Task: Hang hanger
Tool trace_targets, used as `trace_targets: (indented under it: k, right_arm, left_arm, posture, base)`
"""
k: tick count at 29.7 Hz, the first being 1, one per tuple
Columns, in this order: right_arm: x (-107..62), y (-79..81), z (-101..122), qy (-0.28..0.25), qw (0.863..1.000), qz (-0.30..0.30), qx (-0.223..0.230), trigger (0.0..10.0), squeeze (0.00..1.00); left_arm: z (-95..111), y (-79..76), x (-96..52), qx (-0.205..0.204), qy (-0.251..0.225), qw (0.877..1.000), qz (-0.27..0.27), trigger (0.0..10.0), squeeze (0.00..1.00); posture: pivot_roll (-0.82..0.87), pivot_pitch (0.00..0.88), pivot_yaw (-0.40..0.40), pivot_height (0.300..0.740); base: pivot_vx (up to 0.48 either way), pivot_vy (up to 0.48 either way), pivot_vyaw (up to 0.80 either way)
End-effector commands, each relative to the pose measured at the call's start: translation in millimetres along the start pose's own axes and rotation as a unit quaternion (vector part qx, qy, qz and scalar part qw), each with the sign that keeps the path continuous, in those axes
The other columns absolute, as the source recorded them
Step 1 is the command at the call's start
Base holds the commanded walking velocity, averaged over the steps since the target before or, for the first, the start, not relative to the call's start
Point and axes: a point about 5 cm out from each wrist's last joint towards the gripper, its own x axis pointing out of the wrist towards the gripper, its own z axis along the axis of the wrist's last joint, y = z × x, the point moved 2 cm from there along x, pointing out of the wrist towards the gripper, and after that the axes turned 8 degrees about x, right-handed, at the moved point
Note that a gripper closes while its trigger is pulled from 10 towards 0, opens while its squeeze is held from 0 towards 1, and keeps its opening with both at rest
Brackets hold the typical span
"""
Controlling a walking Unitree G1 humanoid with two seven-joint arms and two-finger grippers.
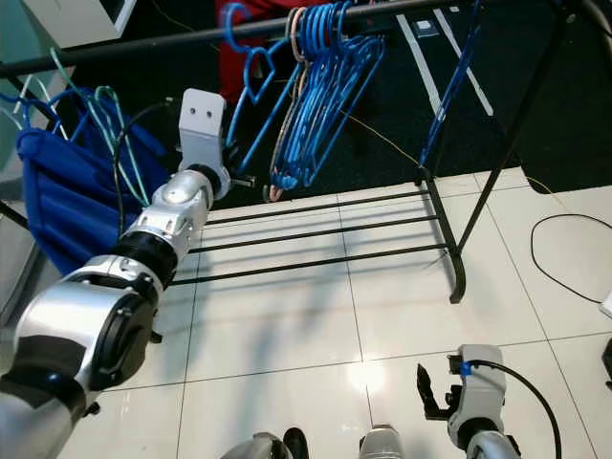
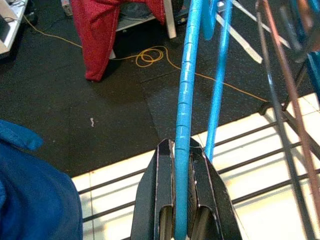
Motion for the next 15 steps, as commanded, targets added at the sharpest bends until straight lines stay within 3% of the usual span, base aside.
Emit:
trace_targets:
  k: [1,9,11,15]
  right_arm:
    - [-3.5,-0.3,-14.4,0.026,1.000,-0.007,0.012,10.0,0.00]
    - [12.7,2.7,-9.5,0.029,0.999,-0.007,0.020,10.0,0.00]
    - [21.7,2.8,-6.9,0.032,0.999,-0.007,0.016,10.0,0.00]
    - [25.8,2.5,-5.7,0.035,0.999,-0.008,0.013,10.0,0.00]
  left_arm:
    - [0.5,13.1,-0.4,-0.002,-0.004,1.000,0.017,0.0,0.00]
    - [10.6,35.7,-1.7,-0.004,-0.038,0.998,0.040,0.0,0.00]
    - [5.2,50.8,-7.2,0.003,-0.048,0.997,0.060,0.0,0.00]
    - [-3.1,57.8,-12.3,0.010,-0.049,0.996,0.070,0.0,0.00]
  posture:
    - [-0.28,0.263,0.166,0.740]
    - [-0.26,0.210,0.163,0.740]
    - [-0.23,0.183,0.156,0.740]
    - [-0.21,0.166,0.148,0.740]
  base:
    - [0.000,0.000,0.00]
    - [0.000,0.000,0.00]
    - [0.000,0.000,0.00]
    - [0.000,0.000,0.00]
